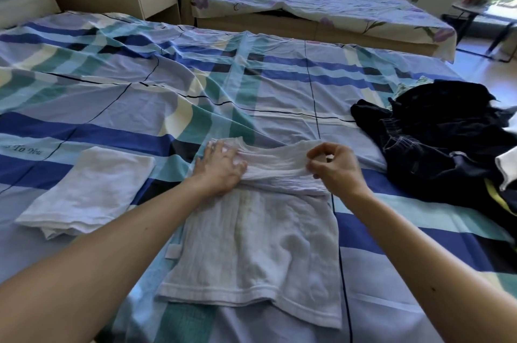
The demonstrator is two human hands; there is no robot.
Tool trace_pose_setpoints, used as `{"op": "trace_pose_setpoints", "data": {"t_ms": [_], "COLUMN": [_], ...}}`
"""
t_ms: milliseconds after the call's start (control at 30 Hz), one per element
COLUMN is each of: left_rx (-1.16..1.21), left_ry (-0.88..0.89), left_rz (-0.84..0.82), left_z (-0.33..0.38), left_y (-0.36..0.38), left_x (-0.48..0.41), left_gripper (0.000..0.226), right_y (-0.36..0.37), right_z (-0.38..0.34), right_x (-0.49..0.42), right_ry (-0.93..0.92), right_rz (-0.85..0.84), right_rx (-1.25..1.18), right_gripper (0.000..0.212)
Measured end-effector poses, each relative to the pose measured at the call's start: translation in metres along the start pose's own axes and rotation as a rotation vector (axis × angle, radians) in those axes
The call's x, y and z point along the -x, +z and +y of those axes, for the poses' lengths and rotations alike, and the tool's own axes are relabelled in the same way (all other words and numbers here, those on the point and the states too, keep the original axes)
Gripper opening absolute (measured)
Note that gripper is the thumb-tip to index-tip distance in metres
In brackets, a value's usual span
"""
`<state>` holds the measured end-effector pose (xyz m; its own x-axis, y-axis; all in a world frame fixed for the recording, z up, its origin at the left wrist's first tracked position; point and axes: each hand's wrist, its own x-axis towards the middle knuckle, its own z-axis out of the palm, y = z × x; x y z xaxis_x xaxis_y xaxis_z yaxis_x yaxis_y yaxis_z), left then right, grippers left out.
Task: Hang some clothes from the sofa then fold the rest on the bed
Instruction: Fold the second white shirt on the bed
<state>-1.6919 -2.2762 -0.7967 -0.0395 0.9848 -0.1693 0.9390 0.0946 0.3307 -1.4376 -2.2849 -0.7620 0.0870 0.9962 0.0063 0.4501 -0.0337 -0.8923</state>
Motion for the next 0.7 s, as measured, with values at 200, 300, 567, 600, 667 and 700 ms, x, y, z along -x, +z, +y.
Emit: {"op": "trace_pose_setpoints", "data": {"t_ms": [200,300,567,600,667,700], "left_rx": [0.305,0.492,1.144,1.164,1.201,1.222], "left_ry": [-0.182,-0.281,-0.299,-0.278,-0.214,-0.177], "left_rz": [0.213,0.199,-0.052,-0.066,-0.063,-0.058], "left_z": [0.0,0.001,-0.025,-0.022,-0.019,-0.019], "left_y": [-0.005,-0.016,-0.03,-0.036,-0.044,-0.047], "left_x": [-0.007,-0.013,-0.036,-0.031,-0.028,-0.027], "left_gripper": [0.073,0.1,0.064,0.049,0.032,0.025], "right_y": [0.001,-0.004,-0.017,-0.016,-0.016,-0.017], "right_z": [0.017,0.015,0.034,0.033,0.025,0.021], "right_x": [0.001,-0.008,-0.039,-0.04,-0.038,-0.037], "right_ry": [0.206,0.214,0.371,0.392,0.373,0.349], "right_rz": [-0.146,-0.079,-0.101,-0.144,-0.167,-0.143], "right_rx": [0.374,0.451,-0.16,-0.242,-0.3,-0.319], "right_gripper": [0.02,0.04,0.085,0.073,0.05,0.045]}}
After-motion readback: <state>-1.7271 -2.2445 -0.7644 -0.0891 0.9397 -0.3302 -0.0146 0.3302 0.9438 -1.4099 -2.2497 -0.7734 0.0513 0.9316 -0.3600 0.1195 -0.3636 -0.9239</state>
